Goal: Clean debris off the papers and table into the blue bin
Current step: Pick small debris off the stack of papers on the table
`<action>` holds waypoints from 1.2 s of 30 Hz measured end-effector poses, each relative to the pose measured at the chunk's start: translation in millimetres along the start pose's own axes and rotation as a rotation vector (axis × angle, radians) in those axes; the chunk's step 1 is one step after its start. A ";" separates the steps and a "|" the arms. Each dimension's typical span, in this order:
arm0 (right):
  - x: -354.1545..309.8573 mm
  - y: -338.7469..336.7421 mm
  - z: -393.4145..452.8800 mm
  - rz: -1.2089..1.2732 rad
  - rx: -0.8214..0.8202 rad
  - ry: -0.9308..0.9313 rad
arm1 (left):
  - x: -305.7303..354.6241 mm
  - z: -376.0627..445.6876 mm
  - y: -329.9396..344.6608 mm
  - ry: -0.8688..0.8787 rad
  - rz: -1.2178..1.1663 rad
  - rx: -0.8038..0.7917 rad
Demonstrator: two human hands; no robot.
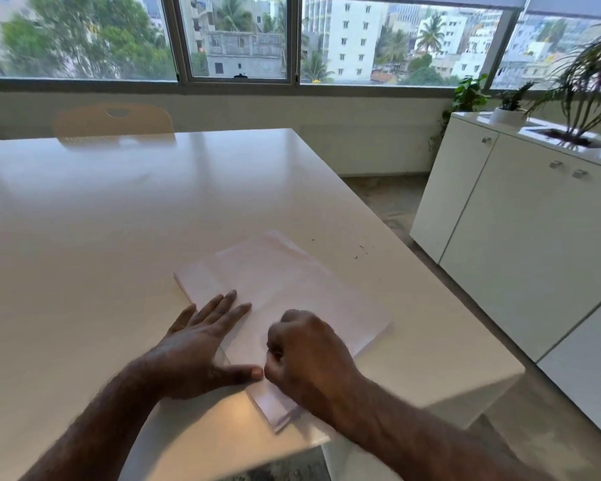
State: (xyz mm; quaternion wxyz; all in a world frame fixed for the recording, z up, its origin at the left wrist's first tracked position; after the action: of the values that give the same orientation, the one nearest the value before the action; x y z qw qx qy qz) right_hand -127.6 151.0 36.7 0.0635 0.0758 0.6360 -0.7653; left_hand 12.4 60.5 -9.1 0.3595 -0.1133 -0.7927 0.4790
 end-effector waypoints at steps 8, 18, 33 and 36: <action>81.0 -18.1 47.8 -0.090 0.130 0.323 | 0.8 0.5 4.2 0.007 -0.007 -0.003; 106.5 -19.5 88.9 -0.132 0.188 0.370 | 3.1 0.8 2.7 -0.013 -0.006 -0.023; 73.0 -4.9 66.6 1.331 -0.255 0.595 | -1.0 0.6 0.5 0.000 -0.011 -0.012; 48.4 15.1 54.9 1.616 -0.480 0.564 | -1.4 1.8 0.3 0.027 -0.013 0.015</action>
State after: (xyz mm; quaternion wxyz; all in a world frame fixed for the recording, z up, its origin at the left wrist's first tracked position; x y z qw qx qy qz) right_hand -174.1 94.3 22.5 0.4392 0.6720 0.5235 -0.2855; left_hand 12.1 58.6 -10.5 0.3740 -0.1118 -0.7851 0.4809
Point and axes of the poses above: each hand's wrist, its own z-axis towards the middle knuckle, its own y-axis out of the palm, x = y × z, the point moved 6 cm from there along z, towards the middle knuckle, and after that the axes turned 13 degrees about -z, right-handed, at the moved point
